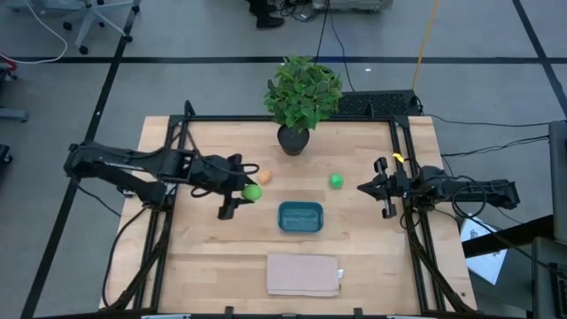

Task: Pick and placing Produce into tupperware
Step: Put the green melon into the blue bin

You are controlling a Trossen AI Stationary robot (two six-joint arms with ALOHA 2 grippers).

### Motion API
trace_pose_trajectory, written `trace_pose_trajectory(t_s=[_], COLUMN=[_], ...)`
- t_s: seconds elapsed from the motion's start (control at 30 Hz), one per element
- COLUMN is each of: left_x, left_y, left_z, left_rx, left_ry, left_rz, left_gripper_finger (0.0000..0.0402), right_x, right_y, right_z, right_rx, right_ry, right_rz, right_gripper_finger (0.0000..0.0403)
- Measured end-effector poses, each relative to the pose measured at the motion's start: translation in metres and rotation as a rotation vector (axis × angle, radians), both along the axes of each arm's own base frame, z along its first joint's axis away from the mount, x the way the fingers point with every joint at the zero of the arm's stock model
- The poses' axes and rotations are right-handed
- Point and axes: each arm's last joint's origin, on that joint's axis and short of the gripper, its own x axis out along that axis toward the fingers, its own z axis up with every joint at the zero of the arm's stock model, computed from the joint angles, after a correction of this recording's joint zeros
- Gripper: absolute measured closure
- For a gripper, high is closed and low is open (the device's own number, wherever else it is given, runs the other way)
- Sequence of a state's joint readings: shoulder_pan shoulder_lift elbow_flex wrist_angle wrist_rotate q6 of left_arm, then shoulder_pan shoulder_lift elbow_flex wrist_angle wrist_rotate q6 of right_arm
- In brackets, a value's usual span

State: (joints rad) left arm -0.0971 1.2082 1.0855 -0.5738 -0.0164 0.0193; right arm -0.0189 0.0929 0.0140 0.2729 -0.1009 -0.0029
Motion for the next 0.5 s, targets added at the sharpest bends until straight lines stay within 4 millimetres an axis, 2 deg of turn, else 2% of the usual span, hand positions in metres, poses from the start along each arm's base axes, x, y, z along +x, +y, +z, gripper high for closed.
trace_pose_trajectory(t_s=[0.33,0.5], left_x=[0.036,0.048], left_y=[-0.002,-0.002], left_z=[-0.019,-0.033], left_rx=[-0.065,-0.073], left_ry=[-0.042,-0.004], left_rz=[-0.059,-0.070], left_gripper_finger=[0.0160,0.0160], right_x=[0.000,0.000], right_y=[0.000,0.000], right_z=[0.000,0.000], right_rx=[0.000,0.000], right_ry=[0.000,0.000], right_rz=[0.000,0.000], right_gripper_finger=[0.0403,0.0403])
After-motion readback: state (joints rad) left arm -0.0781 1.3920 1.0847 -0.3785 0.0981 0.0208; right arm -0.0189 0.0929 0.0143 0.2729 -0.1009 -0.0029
